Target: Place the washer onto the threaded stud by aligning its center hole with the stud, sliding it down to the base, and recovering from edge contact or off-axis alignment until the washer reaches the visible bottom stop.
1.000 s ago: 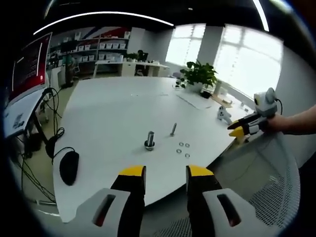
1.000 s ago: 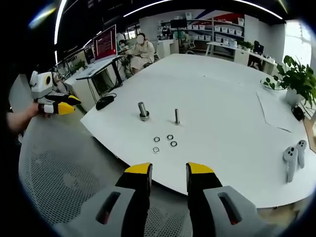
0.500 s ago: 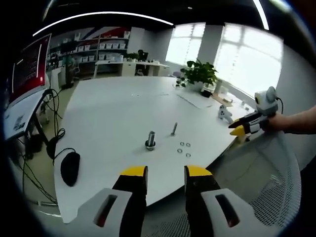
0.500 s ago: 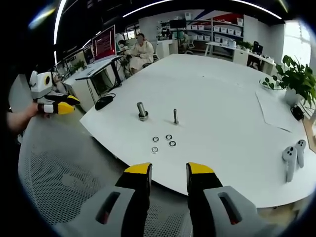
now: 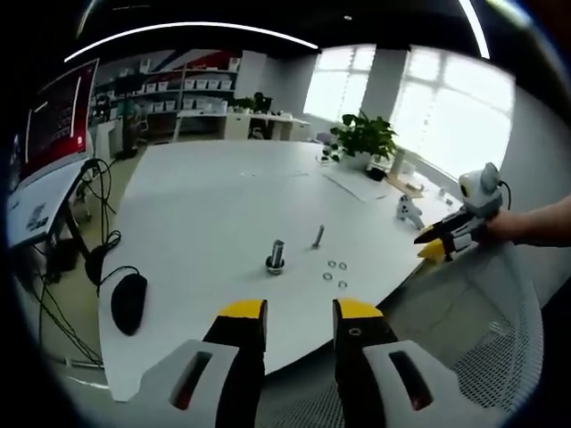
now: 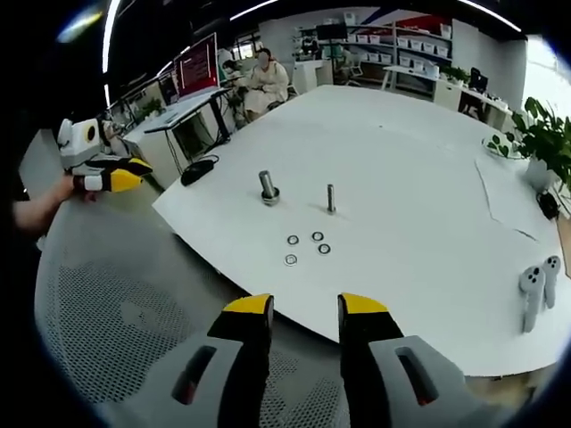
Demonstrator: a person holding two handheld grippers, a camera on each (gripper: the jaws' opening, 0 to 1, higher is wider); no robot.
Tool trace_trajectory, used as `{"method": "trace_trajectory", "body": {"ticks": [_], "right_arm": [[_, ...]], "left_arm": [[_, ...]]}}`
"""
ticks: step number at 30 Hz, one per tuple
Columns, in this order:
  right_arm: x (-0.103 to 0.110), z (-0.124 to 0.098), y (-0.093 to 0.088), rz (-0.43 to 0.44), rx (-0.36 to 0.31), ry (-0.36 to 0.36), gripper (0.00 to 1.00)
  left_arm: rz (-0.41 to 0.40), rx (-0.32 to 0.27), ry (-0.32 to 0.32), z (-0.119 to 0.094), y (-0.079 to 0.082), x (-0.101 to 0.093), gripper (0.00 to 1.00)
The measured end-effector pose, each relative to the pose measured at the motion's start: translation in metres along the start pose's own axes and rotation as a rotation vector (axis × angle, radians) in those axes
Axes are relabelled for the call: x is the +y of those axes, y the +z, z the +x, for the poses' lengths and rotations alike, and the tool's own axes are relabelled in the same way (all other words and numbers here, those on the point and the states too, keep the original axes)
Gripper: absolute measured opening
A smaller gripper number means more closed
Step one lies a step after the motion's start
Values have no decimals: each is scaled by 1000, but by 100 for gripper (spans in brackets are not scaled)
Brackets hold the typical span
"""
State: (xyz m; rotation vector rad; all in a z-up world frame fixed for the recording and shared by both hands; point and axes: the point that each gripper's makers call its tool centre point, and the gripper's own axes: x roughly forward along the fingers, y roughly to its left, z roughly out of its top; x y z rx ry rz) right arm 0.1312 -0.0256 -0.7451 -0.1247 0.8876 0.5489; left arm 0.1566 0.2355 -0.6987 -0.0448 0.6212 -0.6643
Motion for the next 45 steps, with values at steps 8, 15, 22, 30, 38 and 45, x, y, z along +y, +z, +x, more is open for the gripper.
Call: {"method": "trace_trajectory", "body": {"ticks": [8,15,22,30,38,45], "right_arm": [[3,-1,0,0,-2,20,32],[7,4,-8,-32,49,29,32],[15,5,-7,-89,79,50,33],[17,11,-11,-120,145,76,37],[11,20,-12,-195,211,69,37],[7,42,7,-252,190,41,37]], "left_arm": [[-7,4,2,0,-1,0,27],[-6,5,-7,1,0,0,25],[-13,7,-13,0,-1,2,26],[-13,8,-19,0,-1,1,26],[-19,3,-16,-1,-1,2,26],[-26,-3,-6,-1,0,4,26]]}}
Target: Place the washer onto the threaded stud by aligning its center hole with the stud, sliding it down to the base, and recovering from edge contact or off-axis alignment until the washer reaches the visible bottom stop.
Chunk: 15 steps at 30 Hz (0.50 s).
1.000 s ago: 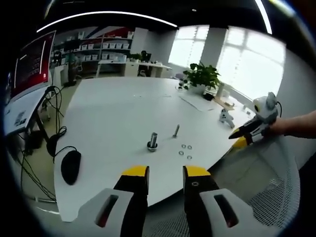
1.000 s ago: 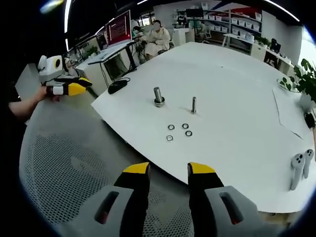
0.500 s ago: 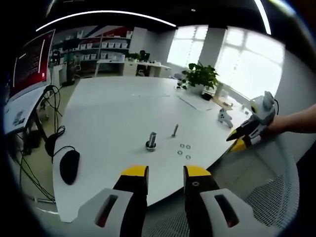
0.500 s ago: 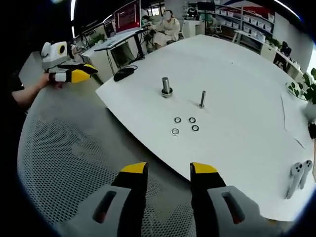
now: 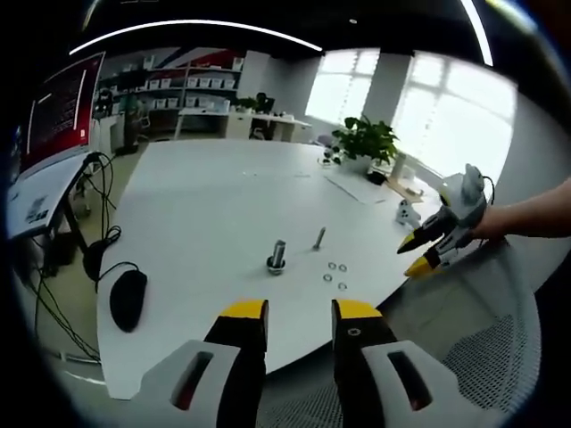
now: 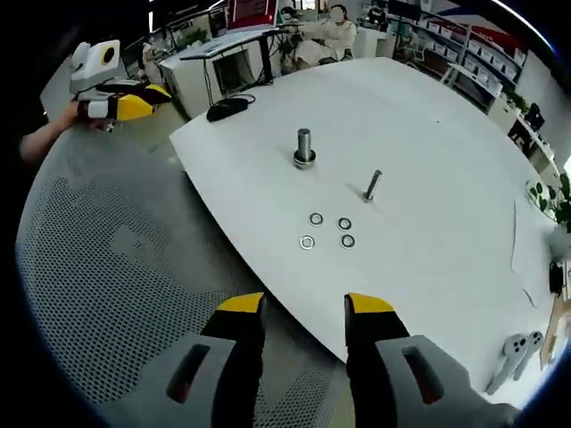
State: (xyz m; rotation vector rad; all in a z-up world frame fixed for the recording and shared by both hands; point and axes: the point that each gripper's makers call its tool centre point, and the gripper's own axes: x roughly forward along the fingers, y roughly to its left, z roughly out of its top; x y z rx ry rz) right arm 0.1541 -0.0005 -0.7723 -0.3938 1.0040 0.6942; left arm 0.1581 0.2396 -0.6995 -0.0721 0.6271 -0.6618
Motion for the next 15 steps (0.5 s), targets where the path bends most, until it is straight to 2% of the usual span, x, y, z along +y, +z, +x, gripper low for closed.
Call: {"method": "trace_trajectory", "body": {"ticks": [4,7,15], "right_arm": [[-6,18,15,92,-60,-12,36],[-4,29,24,186,-107,6,36],[-4,64,24,187,-75,19,35]], "left_arm": [[2,5,2,0,-1,0,26],[1,13,4,1,-2,1,26],[-8,21,9,1,-4,1,26]]}}
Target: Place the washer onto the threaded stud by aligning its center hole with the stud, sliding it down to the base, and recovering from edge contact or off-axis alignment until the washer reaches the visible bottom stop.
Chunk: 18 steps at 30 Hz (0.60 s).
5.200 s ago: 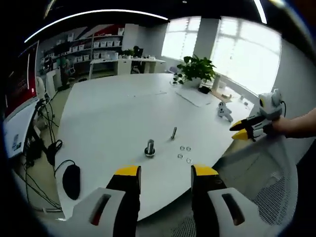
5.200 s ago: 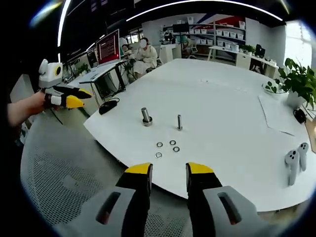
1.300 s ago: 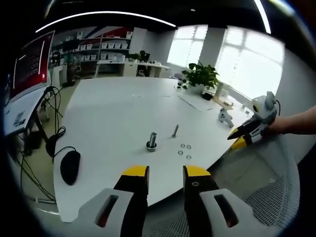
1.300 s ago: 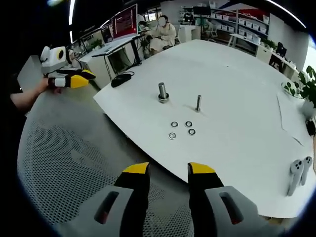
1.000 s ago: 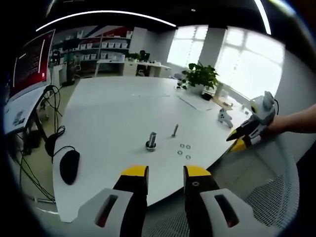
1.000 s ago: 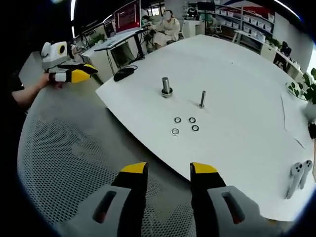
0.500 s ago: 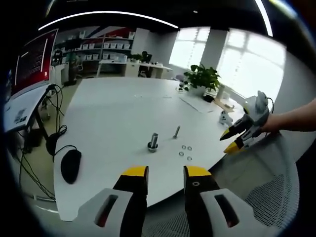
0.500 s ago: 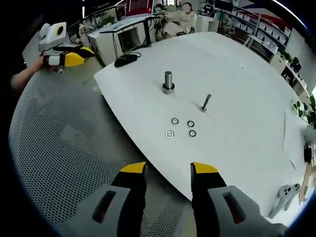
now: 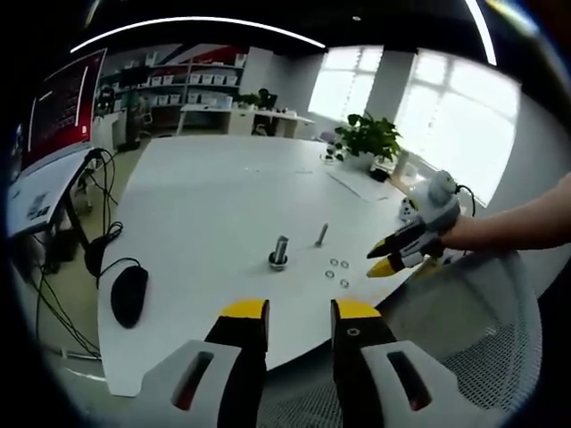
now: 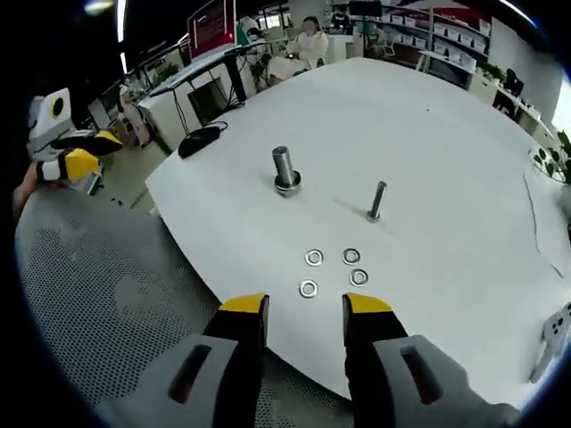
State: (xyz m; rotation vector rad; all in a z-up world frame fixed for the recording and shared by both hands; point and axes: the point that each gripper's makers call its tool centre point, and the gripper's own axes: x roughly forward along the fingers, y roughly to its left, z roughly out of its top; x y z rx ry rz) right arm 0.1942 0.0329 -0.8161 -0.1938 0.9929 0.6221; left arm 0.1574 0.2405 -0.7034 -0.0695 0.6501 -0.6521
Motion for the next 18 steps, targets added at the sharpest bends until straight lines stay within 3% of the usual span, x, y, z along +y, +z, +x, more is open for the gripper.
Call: {"method": "trace_trajectory", "body": {"ticks": [11,18], "right_arm": [[0,34,-20,8,57,8,33],[-3,41,-24,-16,66,-16,29]], "left_arm": [[8,18,-6,1,-4,-2,25],[6,30,-3,1,-6,-1,25]]}}
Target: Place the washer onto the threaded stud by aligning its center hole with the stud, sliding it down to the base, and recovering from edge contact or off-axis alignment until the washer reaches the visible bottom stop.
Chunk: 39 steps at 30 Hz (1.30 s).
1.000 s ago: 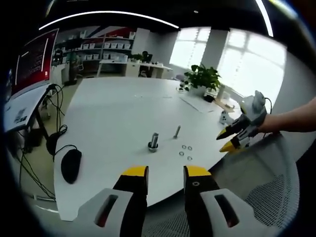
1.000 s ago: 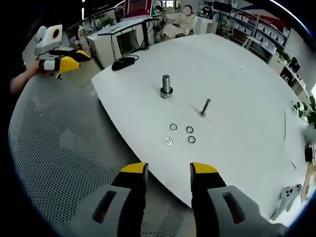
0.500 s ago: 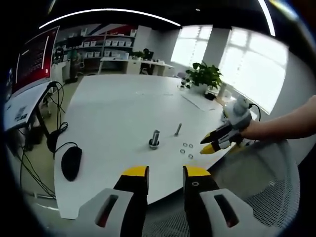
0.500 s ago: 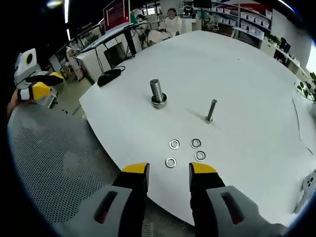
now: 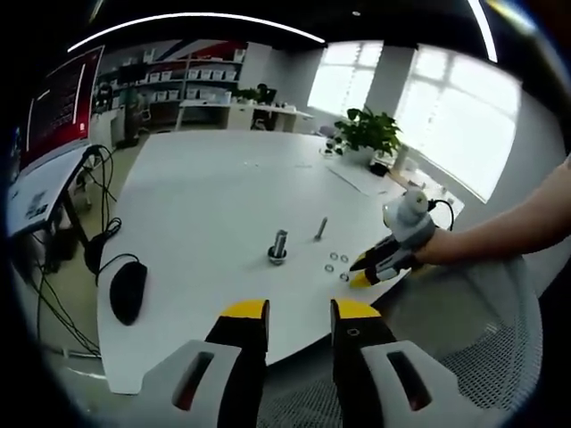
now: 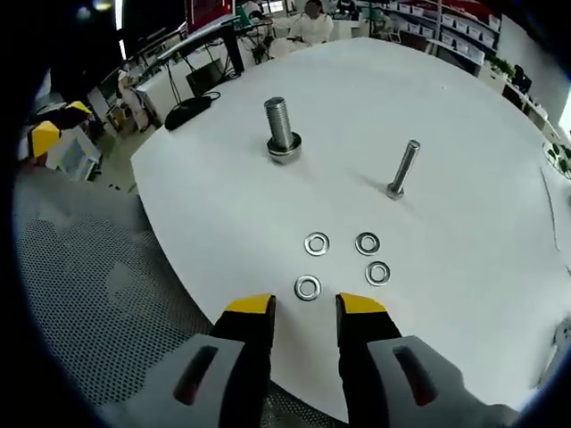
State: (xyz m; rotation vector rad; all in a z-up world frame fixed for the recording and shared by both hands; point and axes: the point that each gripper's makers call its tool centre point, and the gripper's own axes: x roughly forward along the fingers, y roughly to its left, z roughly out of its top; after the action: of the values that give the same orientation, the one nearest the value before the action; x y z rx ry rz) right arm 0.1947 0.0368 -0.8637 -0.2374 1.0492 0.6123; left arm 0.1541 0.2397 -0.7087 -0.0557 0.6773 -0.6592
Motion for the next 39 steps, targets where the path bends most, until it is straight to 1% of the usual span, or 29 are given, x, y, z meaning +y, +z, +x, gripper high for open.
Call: {"method": "trace_trajectory", "body": {"ticks": [4,7,8,9,11,12,14,17,19,20,24,25,27,32,34,35,36,39], "right_arm": [[-3,2,2,8,-18,-5,28],[-3,3,2,-17,-18,-10,26],[-4,3,2,-33,-17,-14,25],[-5,4,1,-81,-3,-23,22],[-3,5,2,-165,22,-22,20],[-2,6,2,-183,29,-21,20],[1,7,5,-181,37,-13,20],[3,8,5,-221,56,2,20],[3,7,5,-254,94,12,20],[3,7,4,-291,123,24,20],[6,8,3,-357,211,55,18],[5,9,2,-383,241,56,18],[7,9,0,-437,281,70,17],[6,10,1,-418,314,63,16],[6,9,0,-472,338,67,16],[7,9,0,-524,349,82,16],[7,9,0,-488,346,69,16],[5,10,1,-475,373,71,15]], "left_arm": [[0,1,1,0,0,0,25],[-1,3,0,0,0,0,25],[0,4,0,0,-1,0,25],[0,5,0,0,-1,0,25],[-1,6,-2,0,0,0,25],[-1,4,-2,0,0,0,24],[-5,-2,0,0,1,1,24],[-15,-19,0,-1,3,2,24],[-15,-16,1,-1,3,2,24],[-13,-13,1,-1,2,2,24],[-14,-16,1,-1,3,2,24],[-15,-16,1,-1,3,2,24],[-15,-17,1,-1,3,2,24],[-17,-21,5,-1,4,3,24],[-18,-20,5,-1,4,3,24],[-18,-19,5,-1,3,3,24],[-16,-18,4,-1,3,2,24],[-15,-15,1,-1,3,1,23]]}}
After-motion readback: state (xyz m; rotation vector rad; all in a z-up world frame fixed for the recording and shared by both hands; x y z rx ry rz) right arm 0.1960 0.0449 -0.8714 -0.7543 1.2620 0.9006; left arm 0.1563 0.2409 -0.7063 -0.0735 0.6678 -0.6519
